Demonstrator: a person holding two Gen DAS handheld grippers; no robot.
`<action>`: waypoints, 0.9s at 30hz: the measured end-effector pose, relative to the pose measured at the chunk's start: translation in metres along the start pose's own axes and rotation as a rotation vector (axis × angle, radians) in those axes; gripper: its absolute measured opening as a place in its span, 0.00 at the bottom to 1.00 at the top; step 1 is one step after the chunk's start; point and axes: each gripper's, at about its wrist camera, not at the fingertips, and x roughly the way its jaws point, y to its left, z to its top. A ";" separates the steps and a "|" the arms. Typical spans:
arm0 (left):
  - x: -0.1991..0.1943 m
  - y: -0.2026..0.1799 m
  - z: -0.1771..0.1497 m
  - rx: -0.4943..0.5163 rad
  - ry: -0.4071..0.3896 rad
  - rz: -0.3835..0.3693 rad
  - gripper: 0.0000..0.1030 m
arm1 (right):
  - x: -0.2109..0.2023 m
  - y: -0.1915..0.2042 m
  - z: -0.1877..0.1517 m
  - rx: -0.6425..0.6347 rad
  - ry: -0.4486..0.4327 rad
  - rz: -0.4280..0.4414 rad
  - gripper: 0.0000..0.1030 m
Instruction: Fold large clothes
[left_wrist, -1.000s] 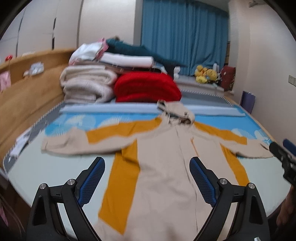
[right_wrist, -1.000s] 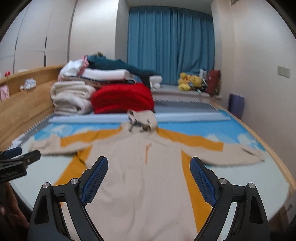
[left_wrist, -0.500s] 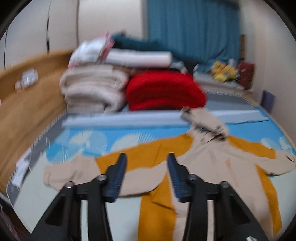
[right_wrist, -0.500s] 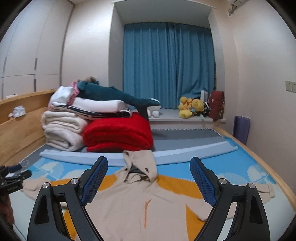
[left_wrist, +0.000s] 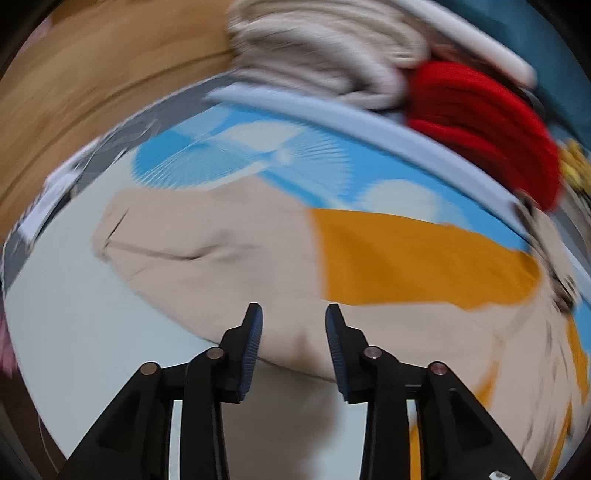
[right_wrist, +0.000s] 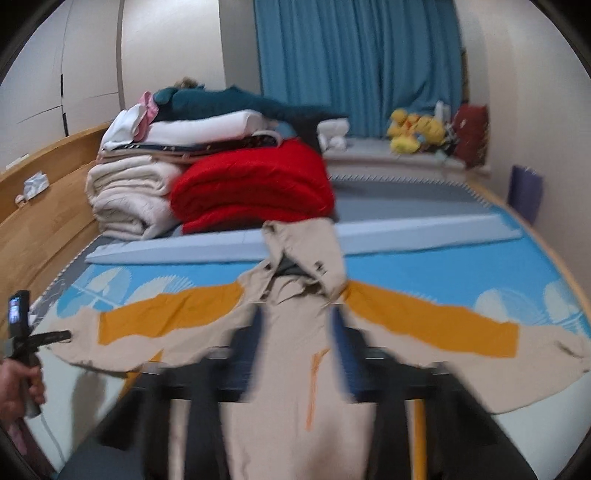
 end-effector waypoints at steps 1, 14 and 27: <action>0.009 0.011 0.004 -0.037 0.011 0.003 0.36 | 0.005 0.001 -0.002 -0.006 0.008 -0.001 0.19; 0.083 0.166 0.010 -0.440 0.115 0.070 0.48 | 0.062 0.009 -0.022 -0.031 0.124 0.018 0.60; 0.005 0.076 0.058 -0.298 -0.152 -0.042 0.00 | 0.105 0.001 -0.044 0.047 0.296 0.003 0.09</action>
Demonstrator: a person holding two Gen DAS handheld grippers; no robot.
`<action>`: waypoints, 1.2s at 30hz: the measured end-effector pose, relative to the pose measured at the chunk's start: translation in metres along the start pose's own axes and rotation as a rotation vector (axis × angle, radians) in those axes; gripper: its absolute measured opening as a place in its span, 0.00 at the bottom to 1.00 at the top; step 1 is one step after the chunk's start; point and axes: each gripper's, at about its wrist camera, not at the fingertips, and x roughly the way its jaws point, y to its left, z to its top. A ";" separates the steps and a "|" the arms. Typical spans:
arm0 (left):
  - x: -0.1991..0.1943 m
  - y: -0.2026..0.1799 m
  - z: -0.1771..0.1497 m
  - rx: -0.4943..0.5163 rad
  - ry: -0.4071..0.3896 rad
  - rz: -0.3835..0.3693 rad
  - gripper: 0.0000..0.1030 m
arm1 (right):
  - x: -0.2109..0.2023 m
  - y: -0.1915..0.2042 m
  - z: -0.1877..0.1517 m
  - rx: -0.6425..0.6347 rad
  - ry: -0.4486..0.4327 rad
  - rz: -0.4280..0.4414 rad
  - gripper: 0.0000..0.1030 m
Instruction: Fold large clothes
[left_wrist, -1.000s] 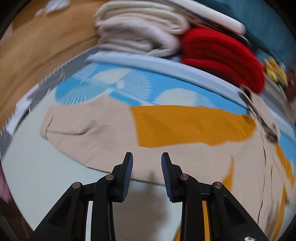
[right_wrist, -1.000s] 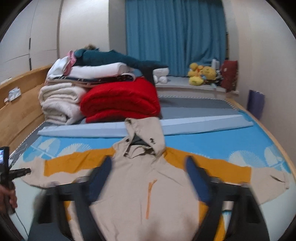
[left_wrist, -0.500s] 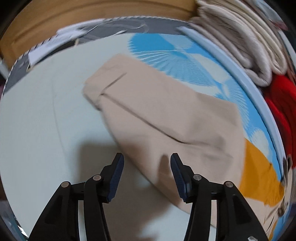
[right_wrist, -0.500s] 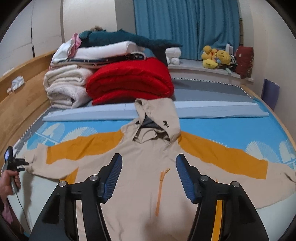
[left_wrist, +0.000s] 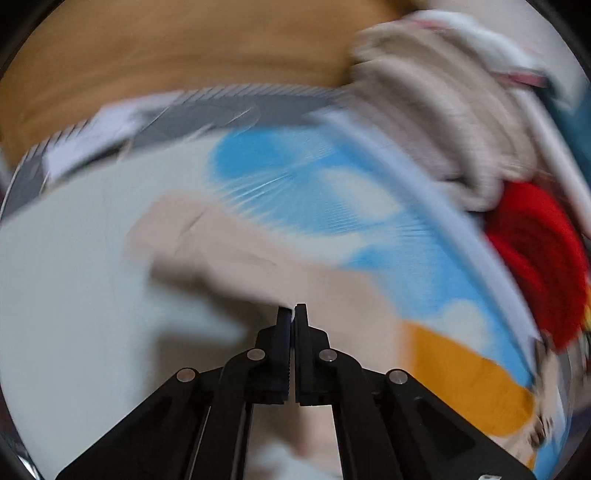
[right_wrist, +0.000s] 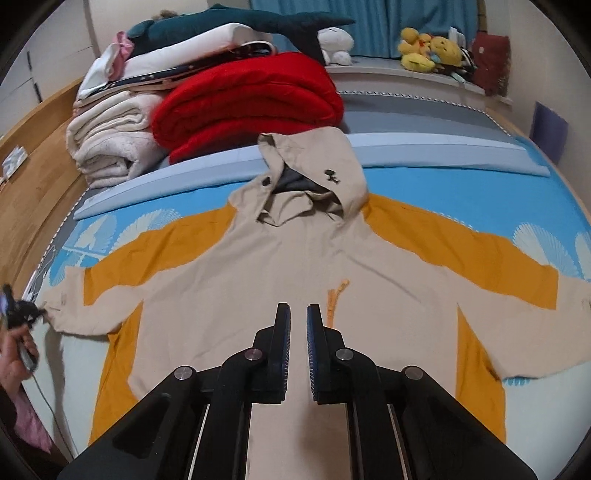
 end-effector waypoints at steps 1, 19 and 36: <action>-0.021 -0.037 -0.005 0.069 -0.028 -0.071 0.00 | 0.000 -0.001 0.000 0.000 0.001 -0.013 0.10; -0.138 -0.270 -0.217 0.585 0.254 -0.548 0.13 | -0.033 0.015 -0.027 0.044 -0.008 0.019 0.36; -0.121 -0.240 -0.211 0.587 0.176 -0.192 0.20 | 0.006 0.112 -0.069 -0.158 0.025 0.058 0.34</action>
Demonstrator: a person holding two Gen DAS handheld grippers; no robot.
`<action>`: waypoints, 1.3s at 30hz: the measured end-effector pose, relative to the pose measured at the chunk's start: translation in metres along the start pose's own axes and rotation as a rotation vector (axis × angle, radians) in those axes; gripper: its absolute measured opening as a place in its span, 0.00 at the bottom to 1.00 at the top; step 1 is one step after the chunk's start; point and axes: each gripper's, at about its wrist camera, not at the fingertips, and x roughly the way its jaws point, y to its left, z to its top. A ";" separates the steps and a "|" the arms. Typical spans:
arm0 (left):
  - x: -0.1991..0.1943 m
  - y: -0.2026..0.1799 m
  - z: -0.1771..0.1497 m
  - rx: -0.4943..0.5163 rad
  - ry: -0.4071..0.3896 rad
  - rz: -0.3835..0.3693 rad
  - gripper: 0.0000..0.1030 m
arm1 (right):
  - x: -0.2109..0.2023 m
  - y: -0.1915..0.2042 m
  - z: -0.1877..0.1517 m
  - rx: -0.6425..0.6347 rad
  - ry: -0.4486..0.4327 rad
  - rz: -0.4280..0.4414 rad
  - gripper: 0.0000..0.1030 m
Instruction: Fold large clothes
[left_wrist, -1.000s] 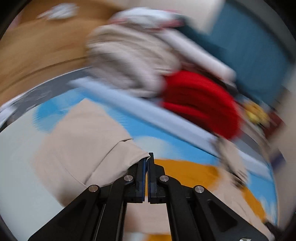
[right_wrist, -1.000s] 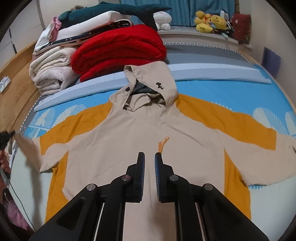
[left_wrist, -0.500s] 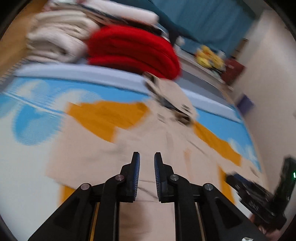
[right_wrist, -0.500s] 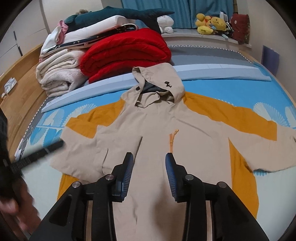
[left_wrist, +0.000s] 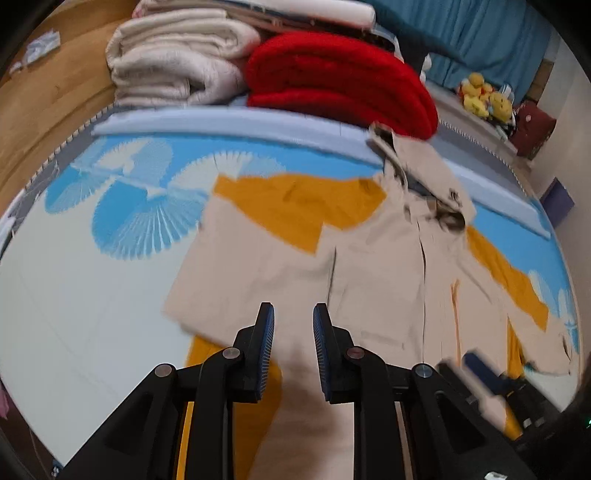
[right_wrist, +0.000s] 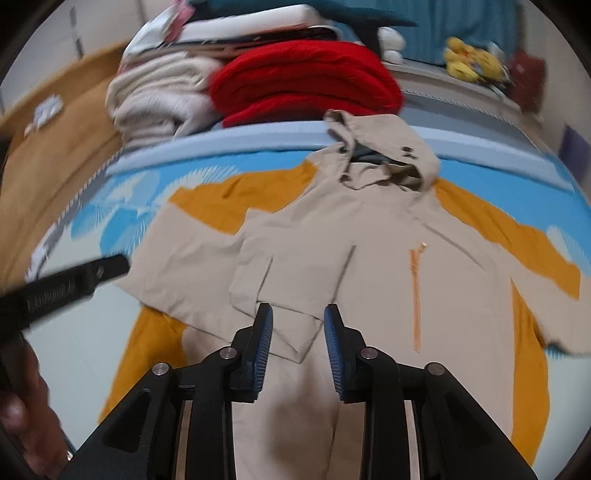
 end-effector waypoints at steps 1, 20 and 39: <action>0.000 0.003 0.004 0.009 -0.006 0.025 0.20 | 0.008 0.004 0.000 -0.019 0.012 -0.005 0.36; 0.026 0.044 0.017 -0.076 0.118 -0.028 0.20 | 0.125 0.048 -0.020 -0.325 0.158 -0.185 0.38; 0.028 0.031 0.015 -0.052 0.124 -0.034 0.20 | 0.038 -0.106 0.013 0.417 -0.096 -0.171 0.09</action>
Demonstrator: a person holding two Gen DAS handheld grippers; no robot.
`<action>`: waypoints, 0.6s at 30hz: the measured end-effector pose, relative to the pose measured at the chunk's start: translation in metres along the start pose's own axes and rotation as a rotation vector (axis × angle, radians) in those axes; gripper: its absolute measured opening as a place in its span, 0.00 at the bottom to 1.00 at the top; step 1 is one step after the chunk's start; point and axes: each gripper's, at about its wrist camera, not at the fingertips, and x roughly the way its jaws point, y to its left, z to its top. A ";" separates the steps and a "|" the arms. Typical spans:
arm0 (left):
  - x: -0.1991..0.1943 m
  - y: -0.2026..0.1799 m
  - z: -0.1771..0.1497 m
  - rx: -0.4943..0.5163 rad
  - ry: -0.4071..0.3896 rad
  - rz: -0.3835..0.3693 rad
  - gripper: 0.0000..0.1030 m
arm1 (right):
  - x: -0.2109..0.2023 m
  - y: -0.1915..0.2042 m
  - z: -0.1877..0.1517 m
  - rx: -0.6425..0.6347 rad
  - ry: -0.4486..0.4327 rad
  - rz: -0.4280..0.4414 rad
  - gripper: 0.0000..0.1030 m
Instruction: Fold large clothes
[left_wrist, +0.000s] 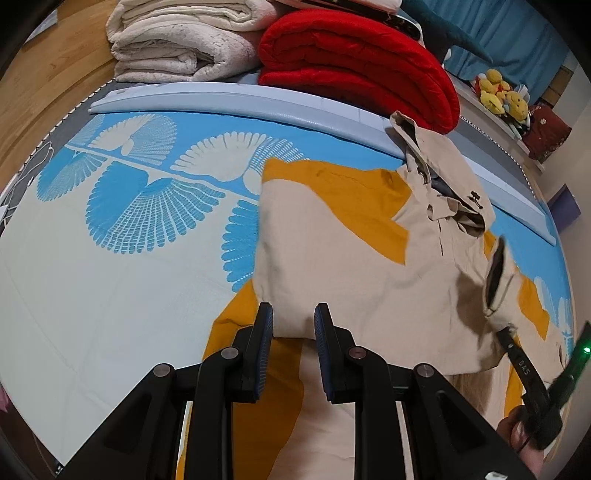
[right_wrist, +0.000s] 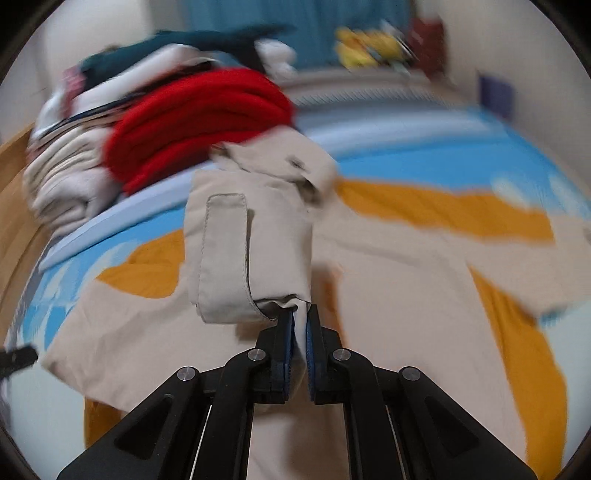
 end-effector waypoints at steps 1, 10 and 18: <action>0.001 -0.001 0.000 -0.001 0.002 0.000 0.20 | 0.007 -0.011 -0.001 0.058 0.042 0.010 0.09; 0.007 -0.009 0.000 0.008 0.015 -0.007 0.24 | 0.032 -0.056 -0.004 0.264 0.137 -0.003 0.64; 0.011 -0.013 -0.002 0.019 0.020 0.005 0.24 | 0.069 -0.085 -0.025 0.360 0.299 -0.018 0.66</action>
